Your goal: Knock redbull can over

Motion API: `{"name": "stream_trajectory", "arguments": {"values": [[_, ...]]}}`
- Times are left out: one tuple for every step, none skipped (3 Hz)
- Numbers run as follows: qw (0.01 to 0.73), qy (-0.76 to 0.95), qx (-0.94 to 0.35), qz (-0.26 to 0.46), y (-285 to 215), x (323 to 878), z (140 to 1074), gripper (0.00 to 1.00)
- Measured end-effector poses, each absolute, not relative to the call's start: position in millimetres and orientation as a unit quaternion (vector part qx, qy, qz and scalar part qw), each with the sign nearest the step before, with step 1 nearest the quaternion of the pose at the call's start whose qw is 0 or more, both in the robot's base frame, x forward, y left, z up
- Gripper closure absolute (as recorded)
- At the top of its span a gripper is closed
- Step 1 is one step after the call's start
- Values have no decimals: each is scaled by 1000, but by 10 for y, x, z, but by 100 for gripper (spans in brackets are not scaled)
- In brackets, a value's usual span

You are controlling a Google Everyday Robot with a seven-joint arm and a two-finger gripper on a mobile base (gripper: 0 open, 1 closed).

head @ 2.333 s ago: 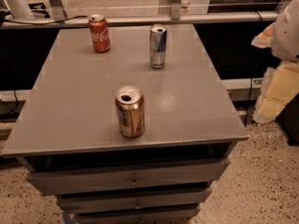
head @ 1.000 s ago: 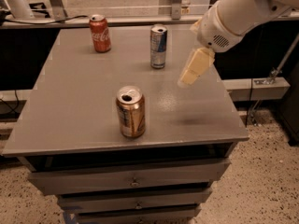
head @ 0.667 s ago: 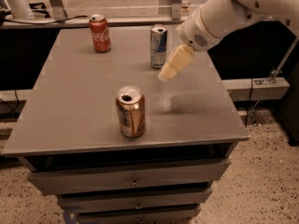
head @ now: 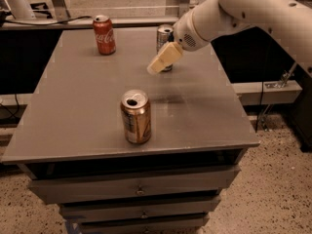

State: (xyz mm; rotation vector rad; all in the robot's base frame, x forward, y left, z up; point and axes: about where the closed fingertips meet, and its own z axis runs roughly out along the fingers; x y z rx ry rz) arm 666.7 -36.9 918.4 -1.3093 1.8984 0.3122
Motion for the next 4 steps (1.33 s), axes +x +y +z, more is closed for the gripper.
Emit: {"name": "stream_trajectory", "arguments": {"values": [[411, 750, -500, 134, -293, 6785, 9122, 0], [419, 755, -473, 178, -191, 6784, 9021, 0], [425, 750, -442, 248, -27, 6666, 9008, 0], [438, 722, -431, 318, 176, 6425, 9252, 0]]}}
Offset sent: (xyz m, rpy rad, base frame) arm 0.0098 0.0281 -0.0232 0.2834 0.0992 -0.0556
